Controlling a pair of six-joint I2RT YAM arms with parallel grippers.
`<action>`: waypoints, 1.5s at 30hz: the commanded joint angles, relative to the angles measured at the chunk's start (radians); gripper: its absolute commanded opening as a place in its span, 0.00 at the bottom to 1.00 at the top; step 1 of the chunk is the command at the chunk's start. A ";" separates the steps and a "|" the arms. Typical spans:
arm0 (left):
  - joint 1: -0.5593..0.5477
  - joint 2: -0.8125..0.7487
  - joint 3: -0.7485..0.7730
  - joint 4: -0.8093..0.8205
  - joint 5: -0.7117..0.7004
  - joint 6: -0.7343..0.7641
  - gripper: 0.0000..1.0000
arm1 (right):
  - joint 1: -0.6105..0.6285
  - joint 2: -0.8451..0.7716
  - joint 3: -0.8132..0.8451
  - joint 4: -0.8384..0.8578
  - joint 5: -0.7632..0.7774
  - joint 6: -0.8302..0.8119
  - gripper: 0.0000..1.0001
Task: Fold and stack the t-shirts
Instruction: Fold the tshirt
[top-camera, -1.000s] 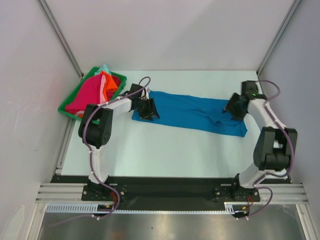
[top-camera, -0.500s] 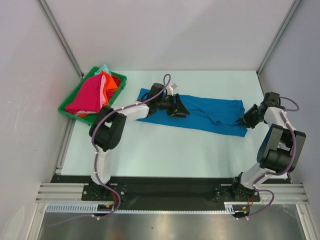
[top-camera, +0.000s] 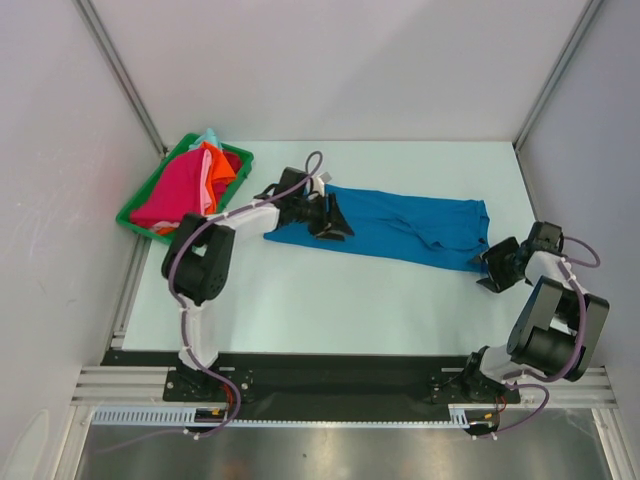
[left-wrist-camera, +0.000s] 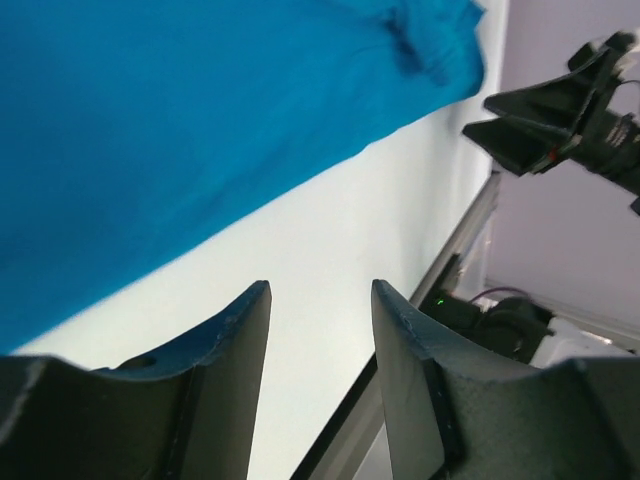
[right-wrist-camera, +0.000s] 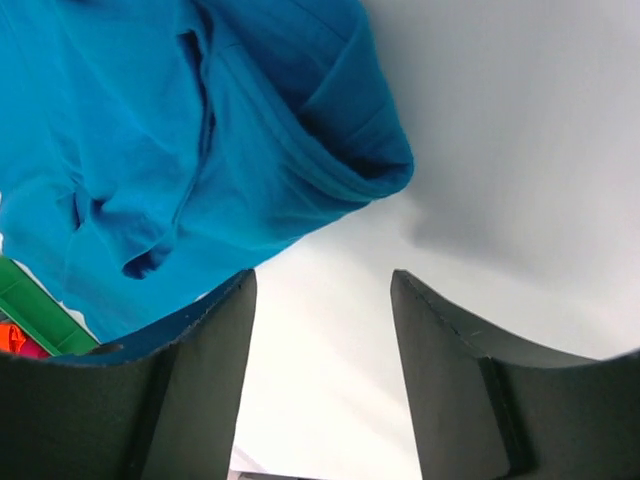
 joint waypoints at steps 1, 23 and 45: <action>0.035 -0.162 -0.075 -0.119 -0.030 0.162 0.51 | -0.005 -0.006 -0.042 0.136 0.029 0.028 0.62; 0.219 -0.477 -0.304 -0.341 -0.237 0.321 0.55 | -0.029 0.319 0.082 0.451 0.168 0.024 0.11; 0.083 -0.794 -0.554 -0.470 -0.403 0.245 0.63 | 0.202 0.887 1.325 -0.220 0.496 -0.166 0.63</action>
